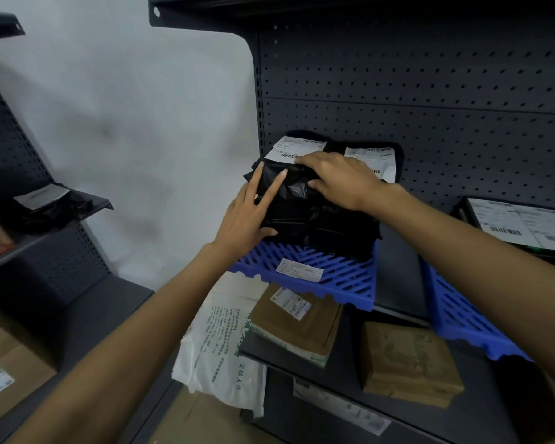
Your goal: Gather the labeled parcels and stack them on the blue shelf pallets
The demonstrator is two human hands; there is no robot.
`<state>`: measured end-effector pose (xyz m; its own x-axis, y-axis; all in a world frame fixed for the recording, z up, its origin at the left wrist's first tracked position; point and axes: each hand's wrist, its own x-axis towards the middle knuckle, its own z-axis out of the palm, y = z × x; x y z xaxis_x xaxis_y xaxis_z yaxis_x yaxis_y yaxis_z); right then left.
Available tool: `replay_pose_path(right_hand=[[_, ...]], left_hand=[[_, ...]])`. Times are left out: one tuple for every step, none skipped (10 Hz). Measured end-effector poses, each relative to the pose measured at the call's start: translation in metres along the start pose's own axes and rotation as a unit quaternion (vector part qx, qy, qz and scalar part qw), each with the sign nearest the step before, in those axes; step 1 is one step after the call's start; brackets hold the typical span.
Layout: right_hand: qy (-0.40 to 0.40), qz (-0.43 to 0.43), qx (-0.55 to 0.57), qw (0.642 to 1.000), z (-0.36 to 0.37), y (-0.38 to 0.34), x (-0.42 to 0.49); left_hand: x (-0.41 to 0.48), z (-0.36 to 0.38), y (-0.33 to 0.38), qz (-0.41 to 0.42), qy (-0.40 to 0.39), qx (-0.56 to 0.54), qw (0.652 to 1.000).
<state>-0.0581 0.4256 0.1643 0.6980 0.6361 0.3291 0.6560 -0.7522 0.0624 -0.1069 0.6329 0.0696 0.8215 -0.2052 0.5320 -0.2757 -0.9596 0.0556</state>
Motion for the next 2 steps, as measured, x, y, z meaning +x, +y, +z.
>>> replay_pose_path(right_hand=[[0.055,-0.008,0.002,0.998,0.002,-0.002,-0.027],[0.098,-0.015,0.007,0.995,0.000,0.004,-0.056]], left_hand=[[-0.014,-0.009,0.004,-0.013,0.001,0.036,0.999],[-0.025,-0.019,0.019,-0.020,0.005,0.076,0.997]])
